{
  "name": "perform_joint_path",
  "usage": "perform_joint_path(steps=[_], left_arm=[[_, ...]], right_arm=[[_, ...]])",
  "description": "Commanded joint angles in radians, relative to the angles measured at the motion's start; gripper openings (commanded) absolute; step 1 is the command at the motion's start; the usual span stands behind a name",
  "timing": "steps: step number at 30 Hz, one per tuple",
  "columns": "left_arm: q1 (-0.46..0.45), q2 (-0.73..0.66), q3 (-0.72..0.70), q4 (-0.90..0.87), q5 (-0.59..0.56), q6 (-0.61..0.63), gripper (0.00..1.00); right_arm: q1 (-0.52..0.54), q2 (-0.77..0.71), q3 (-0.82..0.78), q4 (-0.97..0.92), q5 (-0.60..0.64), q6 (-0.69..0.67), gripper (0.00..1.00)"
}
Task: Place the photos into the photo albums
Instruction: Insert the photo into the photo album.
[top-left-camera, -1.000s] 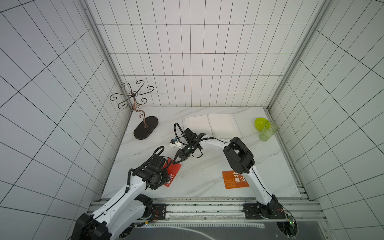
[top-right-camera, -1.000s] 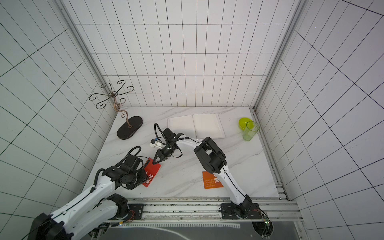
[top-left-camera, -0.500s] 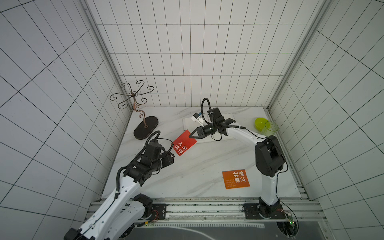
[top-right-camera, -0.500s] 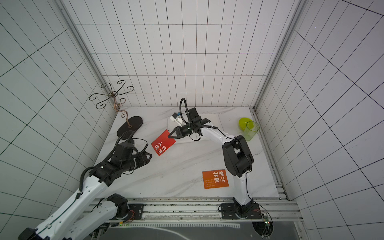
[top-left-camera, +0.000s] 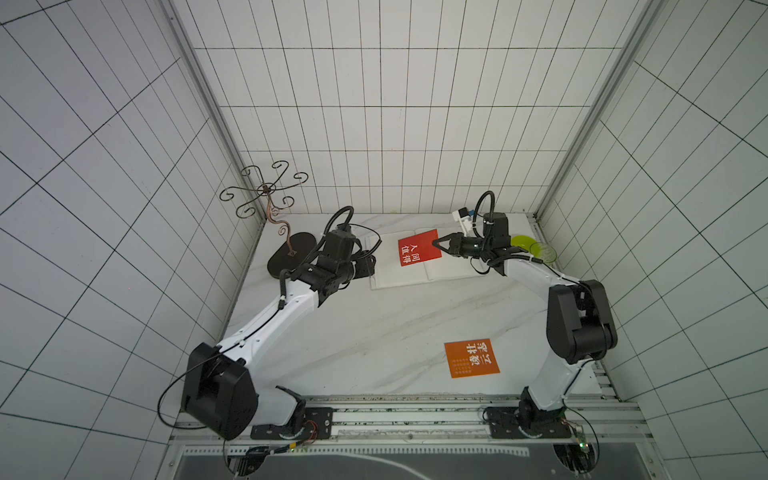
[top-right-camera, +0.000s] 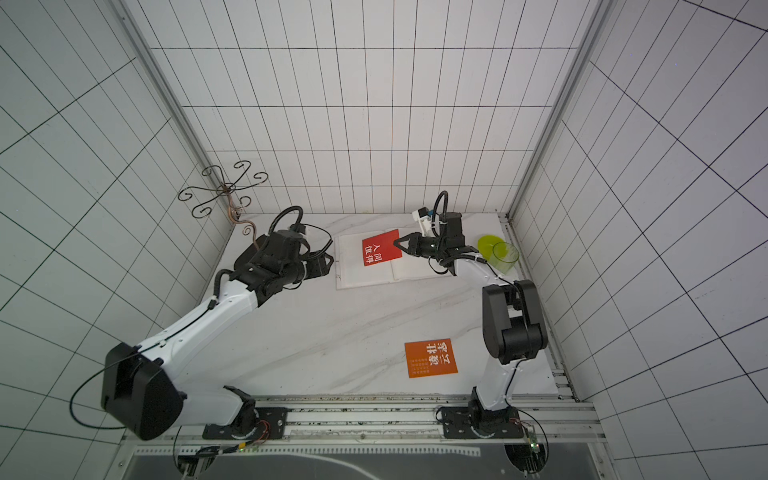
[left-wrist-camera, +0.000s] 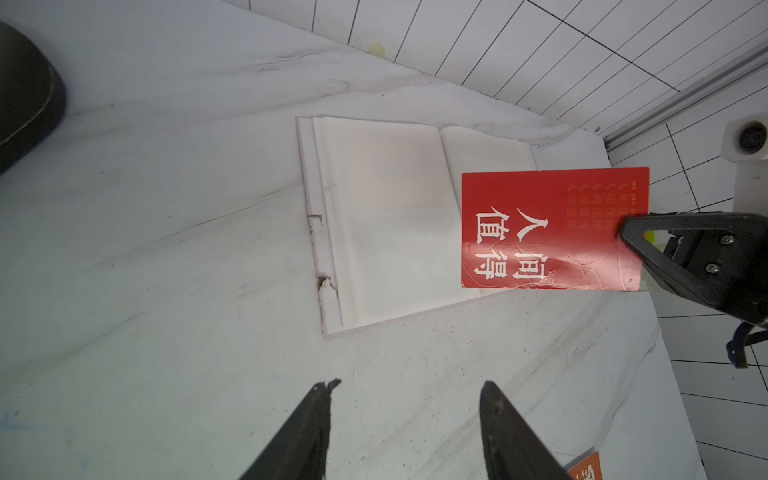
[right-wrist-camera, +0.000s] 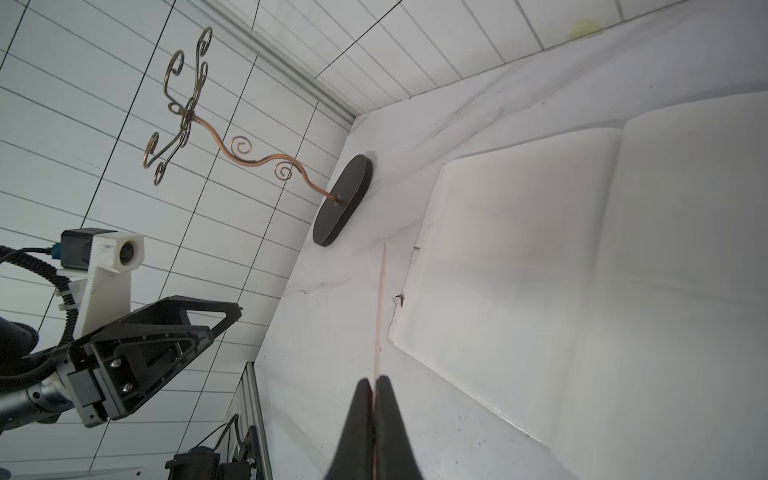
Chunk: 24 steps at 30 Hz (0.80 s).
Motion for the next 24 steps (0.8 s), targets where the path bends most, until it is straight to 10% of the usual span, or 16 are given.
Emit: perform_joint_path(steps=[1, 24], left_arm=[[-0.040, 0.113, 0.106, 0.061, -0.006, 0.068, 0.57], [-0.082, 0.661, 0.391, -0.048, 0.056, 0.114, 0.54]], right_arm=[[-0.044, -0.014, -0.071, 0.110, 0.051, 0.070, 0.00], [-0.123, 0.078, -0.127, 0.103, 0.173, -0.018, 0.00]])
